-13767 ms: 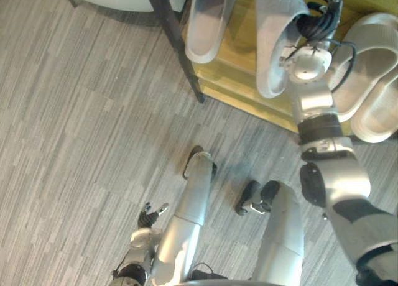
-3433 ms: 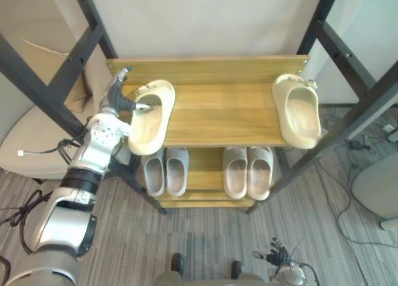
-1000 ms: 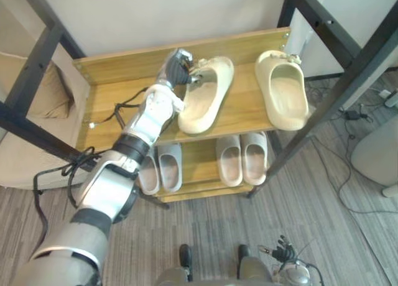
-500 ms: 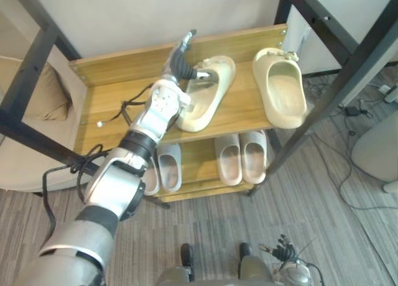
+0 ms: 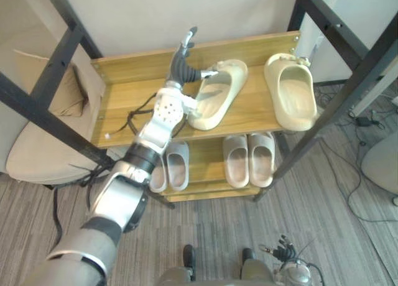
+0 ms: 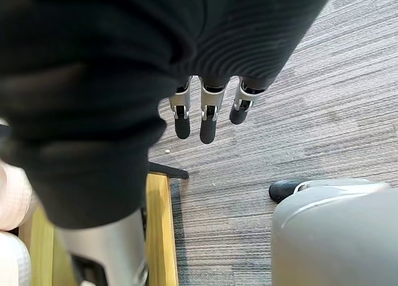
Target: Organize the slippers on the shoe rack
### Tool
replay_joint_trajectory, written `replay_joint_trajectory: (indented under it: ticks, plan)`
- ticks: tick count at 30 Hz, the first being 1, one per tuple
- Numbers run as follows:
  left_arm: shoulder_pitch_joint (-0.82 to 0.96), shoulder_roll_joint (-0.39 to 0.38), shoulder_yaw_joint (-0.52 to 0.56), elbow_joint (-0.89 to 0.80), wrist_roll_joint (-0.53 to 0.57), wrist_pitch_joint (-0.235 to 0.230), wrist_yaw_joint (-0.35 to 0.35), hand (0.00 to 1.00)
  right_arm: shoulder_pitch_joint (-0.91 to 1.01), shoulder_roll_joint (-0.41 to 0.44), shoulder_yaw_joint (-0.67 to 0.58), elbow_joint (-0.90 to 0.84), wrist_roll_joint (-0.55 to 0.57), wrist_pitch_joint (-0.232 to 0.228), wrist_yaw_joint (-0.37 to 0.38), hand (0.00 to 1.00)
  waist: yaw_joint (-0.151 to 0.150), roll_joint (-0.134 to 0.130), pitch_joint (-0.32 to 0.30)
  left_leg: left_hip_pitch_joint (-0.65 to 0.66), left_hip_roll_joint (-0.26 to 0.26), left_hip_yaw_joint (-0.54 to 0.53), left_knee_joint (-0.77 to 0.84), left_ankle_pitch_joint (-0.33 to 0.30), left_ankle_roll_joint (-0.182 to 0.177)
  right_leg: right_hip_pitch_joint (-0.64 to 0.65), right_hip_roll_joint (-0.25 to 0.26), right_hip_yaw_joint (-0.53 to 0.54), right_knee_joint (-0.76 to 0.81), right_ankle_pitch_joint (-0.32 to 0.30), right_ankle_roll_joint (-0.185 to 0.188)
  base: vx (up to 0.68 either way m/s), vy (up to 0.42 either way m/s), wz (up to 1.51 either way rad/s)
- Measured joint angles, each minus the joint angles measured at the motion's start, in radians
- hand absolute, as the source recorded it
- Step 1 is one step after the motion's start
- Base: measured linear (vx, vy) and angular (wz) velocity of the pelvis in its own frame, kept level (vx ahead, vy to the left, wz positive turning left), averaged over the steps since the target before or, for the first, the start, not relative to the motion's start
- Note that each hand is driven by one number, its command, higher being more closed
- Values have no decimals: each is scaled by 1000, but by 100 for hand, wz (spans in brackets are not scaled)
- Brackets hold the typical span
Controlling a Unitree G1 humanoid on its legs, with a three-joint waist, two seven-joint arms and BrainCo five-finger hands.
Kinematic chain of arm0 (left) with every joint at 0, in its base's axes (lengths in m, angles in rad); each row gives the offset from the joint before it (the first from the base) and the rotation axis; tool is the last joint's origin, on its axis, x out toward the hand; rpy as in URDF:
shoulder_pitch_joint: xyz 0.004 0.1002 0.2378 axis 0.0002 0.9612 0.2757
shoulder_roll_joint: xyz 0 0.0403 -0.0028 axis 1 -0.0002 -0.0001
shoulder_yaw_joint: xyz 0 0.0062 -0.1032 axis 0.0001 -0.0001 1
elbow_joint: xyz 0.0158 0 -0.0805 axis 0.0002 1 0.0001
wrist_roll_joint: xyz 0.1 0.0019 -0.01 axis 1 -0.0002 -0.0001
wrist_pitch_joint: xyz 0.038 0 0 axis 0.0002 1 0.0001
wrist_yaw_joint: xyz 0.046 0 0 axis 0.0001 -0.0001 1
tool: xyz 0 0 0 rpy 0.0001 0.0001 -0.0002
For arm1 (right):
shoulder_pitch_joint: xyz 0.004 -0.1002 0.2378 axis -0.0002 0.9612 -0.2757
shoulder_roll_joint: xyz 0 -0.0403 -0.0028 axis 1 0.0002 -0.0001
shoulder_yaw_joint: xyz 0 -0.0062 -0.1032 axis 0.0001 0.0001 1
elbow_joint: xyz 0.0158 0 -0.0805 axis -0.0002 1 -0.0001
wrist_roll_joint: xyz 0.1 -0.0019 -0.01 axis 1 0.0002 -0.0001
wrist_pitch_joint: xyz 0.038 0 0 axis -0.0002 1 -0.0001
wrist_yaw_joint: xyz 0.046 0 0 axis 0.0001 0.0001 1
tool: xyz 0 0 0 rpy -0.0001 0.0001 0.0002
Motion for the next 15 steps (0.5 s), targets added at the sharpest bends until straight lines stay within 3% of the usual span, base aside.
replay_joint_trajectory:
  ticks: [7,15]
  plan:
    - [230,-24,32,-170,-161,-31,-4,0,-1,-7,2,15,-5,11,0,0,25,1,0,0,-1,-30,0,8,-2,19,-2,-31,2,-4,0,-9,-5,14]
    - [337,-29,48,-188,-238,-40,-30,0,-5,-15,21,16,-40,20,0,0,30,-1,0,27,3,-66,-48,39,-4,54,-1,-80,-18,-5,-3,-3,-9,14]
